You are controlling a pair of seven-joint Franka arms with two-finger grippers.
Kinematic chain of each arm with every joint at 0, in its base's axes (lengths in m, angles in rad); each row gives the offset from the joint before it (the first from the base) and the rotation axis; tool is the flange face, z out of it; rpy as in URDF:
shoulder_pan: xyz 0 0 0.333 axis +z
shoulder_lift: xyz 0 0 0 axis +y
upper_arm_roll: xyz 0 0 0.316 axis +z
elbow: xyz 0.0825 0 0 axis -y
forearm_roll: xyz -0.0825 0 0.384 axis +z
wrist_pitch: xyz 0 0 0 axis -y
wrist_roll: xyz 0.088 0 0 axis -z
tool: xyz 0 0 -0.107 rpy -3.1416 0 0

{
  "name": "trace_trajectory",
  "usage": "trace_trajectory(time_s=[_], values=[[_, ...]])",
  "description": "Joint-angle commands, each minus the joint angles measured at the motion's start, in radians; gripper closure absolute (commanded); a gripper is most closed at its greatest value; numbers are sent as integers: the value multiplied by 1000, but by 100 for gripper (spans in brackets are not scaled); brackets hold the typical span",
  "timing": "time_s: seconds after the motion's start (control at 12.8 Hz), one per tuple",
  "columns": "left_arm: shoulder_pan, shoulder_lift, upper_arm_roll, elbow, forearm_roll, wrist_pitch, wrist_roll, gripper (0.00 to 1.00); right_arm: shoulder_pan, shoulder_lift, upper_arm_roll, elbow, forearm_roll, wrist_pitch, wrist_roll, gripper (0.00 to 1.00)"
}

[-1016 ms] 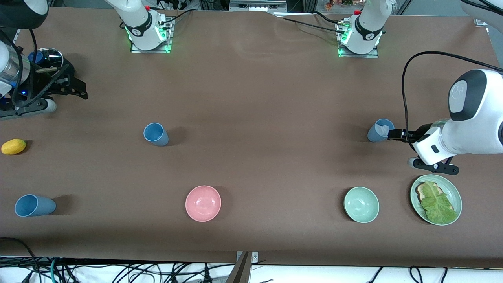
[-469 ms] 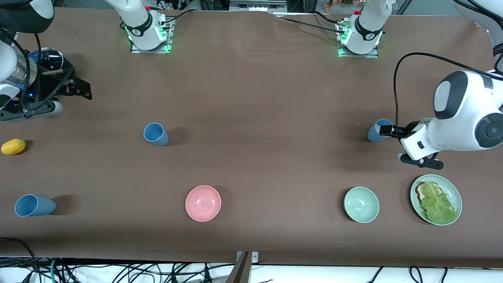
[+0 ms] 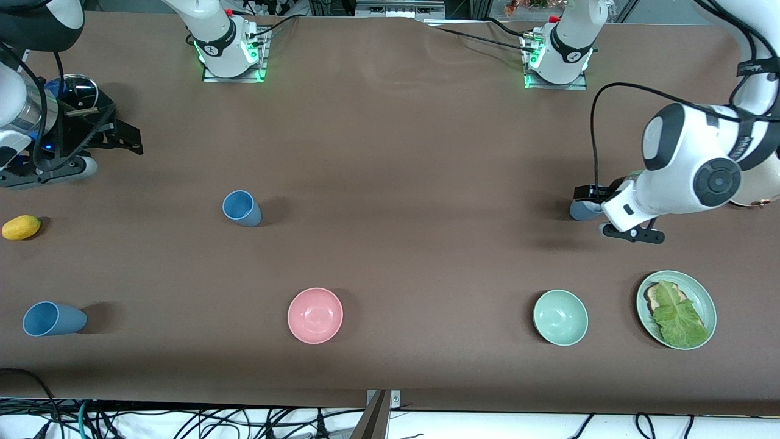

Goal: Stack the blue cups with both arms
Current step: 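Close the left gripper on the blue cup and lift it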

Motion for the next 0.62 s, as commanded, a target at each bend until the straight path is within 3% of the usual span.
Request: trace_trajectory(time_s=[0.0, 0.55], values=[[6, -52, -8, -94, 26, 50, -58, 0, -2, -4, 0, 4, -1, -4, 2, 0], [3, -38, -8, -198, 26, 165, -112, 0, -2, -4, 0, 4, -1, -1, 5, 0]])
